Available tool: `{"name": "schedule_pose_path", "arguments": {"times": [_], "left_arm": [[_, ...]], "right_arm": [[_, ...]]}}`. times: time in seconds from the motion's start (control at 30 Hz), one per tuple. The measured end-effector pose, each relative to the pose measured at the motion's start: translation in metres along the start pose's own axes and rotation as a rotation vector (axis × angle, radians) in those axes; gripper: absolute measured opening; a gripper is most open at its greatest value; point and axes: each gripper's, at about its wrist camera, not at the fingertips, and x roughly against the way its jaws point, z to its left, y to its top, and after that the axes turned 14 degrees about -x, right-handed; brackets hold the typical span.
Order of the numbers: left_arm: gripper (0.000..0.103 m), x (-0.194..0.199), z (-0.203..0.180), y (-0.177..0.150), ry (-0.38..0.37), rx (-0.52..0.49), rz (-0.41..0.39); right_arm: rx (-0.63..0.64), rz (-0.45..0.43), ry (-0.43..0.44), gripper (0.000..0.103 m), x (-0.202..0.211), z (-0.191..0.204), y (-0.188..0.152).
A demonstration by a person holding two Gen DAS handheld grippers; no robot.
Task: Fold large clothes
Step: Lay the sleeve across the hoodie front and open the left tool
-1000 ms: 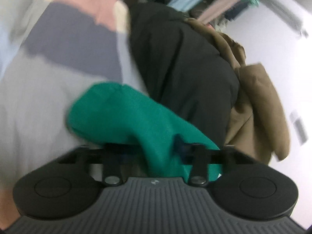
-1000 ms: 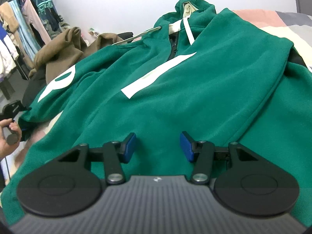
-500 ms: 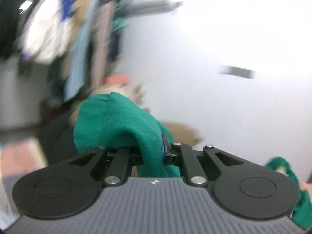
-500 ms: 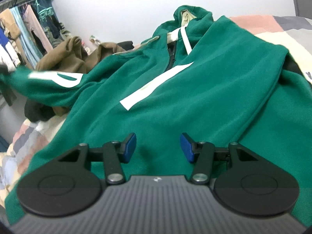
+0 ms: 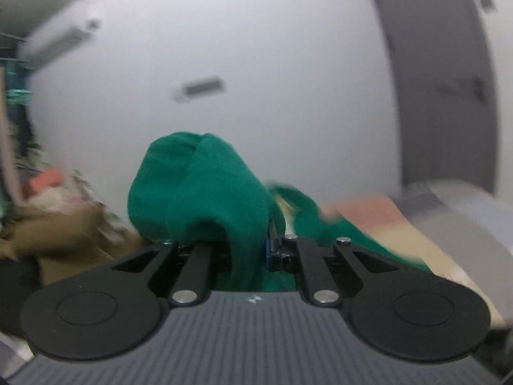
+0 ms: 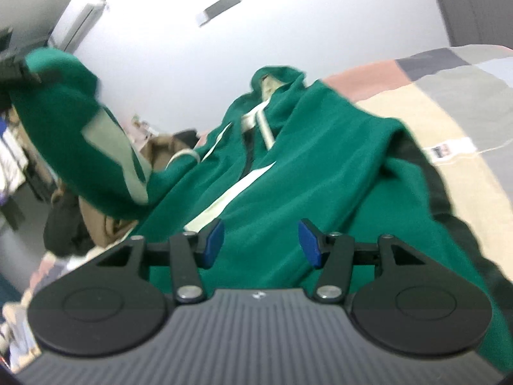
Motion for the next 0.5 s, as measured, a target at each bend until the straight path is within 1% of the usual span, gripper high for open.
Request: {"name": "schedule_pose_path", "arguments": {"times": [0.1,0.17,0.23,0.3,0.37,0.43,0.47,0.5], "left_arm": [[0.012,-0.01,-0.056,-0.029,-0.098,-0.037,0.078],[0.012,-0.016,-0.081,-0.048,-0.153,-0.036,0.133],[0.012,-0.028,-0.095,-0.066,-0.2,-0.022,0.191],[0.012,-0.038,-0.104,-0.082,-0.226,-0.009,0.229],[0.013,-0.039,-0.111,-0.096,-0.263,0.009,0.246],[0.013,-0.041,-0.107,-0.098,-0.276,0.015,0.252],[0.016,-0.038,-0.105,-0.097,-0.288,0.019,0.249],[0.022,-0.037,-0.103,-0.097,-0.309,0.016,0.252]], "right_arm": [[-0.034,-0.032,-0.017,0.055,0.012,-0.016,0.005],[-0.064,-0.049,-0.02,0.055,0.019,-0.026,0.009],[-0.082,-0.064,-0.029,0.055,0.024,-0.033,0.012],[-0.097,-0.075,-0.034,0.055,0.027,-0.039,0.015],[-0.106,-0.075,-0.035,0.055,0.028,-0.042,0.015],[-0.093,-0.075,-0.037,0.055,0.026,-0.041,0.014],[-0.083,-0.076,-0.039,0.055,0.026,-0.04,0.014],[-0.071,-0.075,-0.039,0.055,0.025,-0.039,0.013]]}}
